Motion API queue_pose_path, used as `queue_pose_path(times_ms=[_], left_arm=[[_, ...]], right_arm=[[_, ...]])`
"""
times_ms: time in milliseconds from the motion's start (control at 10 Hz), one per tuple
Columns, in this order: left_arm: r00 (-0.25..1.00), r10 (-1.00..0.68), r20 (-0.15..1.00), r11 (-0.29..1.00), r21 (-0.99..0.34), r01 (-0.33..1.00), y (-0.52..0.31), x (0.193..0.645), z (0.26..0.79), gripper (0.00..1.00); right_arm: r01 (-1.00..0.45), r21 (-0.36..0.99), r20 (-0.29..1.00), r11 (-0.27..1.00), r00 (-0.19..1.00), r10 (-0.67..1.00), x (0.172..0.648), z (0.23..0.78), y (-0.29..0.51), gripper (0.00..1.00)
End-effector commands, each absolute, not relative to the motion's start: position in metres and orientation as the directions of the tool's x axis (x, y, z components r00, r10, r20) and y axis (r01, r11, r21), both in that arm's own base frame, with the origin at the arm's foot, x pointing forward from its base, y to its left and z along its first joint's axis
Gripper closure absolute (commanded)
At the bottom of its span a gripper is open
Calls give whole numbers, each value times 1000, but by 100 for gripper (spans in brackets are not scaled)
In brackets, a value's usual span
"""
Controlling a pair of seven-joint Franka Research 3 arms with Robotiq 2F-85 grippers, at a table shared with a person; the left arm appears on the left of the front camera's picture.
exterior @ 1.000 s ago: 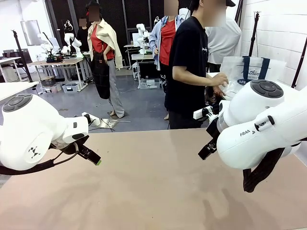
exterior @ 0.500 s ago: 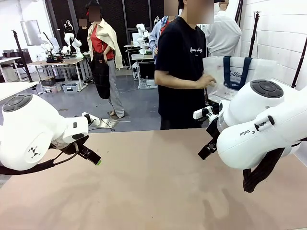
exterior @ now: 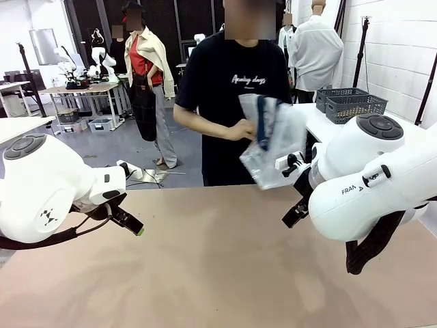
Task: Transfer purchased items from the store into the shopping bag.
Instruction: Open the Reusable shopping bag in the center of the table.
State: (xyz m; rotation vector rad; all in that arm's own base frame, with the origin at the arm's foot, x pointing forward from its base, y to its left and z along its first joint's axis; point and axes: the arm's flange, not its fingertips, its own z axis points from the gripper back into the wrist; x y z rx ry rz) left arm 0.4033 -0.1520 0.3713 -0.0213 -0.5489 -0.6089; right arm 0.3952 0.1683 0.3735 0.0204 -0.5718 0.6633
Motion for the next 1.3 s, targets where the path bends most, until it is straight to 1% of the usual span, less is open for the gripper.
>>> queue_pose_path(times_ms=[0, 1200], left_arm=[[684, -536, 496, 826, 138, 547, -151, 404, 371, 0], [684, -536, 496, 826, 138, 547, -151, 404, 371, 0]], right_arm=[[-587, -160, 508, 794, 641, 576, 395, 373, 168, 0], [-587, -160, 508, 794, 641, 576, 395, 373, 168, 0]])
